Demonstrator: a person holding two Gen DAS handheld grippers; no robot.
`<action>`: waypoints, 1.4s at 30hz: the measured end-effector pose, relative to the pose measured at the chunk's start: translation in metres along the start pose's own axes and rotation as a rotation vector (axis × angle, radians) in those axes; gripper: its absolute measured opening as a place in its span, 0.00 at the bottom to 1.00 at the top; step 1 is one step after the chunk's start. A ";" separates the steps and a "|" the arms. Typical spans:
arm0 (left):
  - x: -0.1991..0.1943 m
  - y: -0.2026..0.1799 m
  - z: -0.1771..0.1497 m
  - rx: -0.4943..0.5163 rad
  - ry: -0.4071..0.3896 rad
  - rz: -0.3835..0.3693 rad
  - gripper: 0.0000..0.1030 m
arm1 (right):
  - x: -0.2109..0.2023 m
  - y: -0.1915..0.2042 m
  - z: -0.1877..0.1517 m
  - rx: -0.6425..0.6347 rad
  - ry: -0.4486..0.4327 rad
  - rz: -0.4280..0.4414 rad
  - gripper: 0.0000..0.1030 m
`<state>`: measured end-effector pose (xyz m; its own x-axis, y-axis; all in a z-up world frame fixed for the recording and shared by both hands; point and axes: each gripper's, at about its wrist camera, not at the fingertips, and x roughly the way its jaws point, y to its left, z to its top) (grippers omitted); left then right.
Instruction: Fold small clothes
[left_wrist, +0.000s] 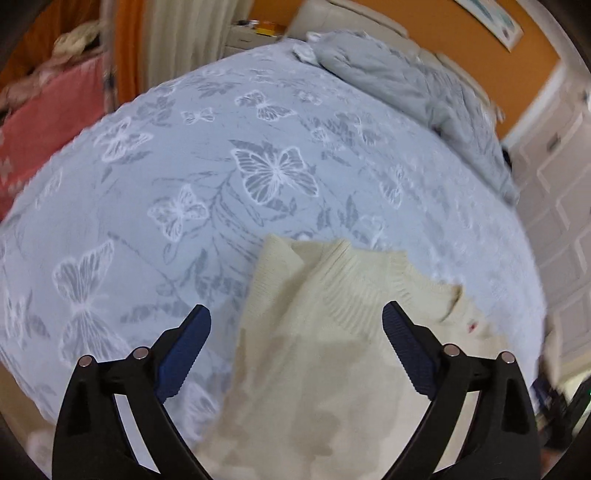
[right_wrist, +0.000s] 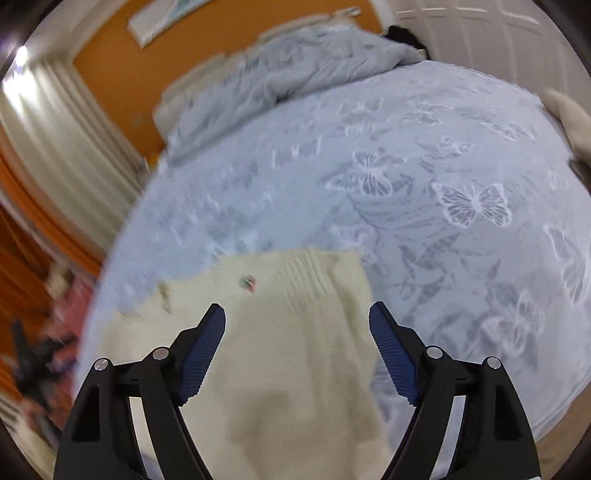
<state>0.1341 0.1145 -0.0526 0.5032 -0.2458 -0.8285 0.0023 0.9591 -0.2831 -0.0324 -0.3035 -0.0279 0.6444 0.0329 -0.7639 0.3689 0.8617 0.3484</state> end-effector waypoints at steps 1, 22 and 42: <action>0.008 -0.001 0.001 0.015 0.019 0.004 0.89 | 0.011 0.001 0.002 -0.014 0.022 -0.011 0.76; 0.074 -0.022 0.040 0.022 0.169 0.085 0.07 | 0.078 -0.031 0.040 0.146 0.149 0.008 0.10; 0.032 -0.032 -0.067 0.024 0.125 0.111 0.41 | 0.088 0.207 -0.101 -0.342 0.276 0.201 0.19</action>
<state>0.0923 0.0662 -0.1024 0.3901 -0.1525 -0.9080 -0.0257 0.9840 -0.1763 0.0330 -0.0714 -0.0780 0.4611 0.3092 -0.8317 -0.0158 0.9400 0.3407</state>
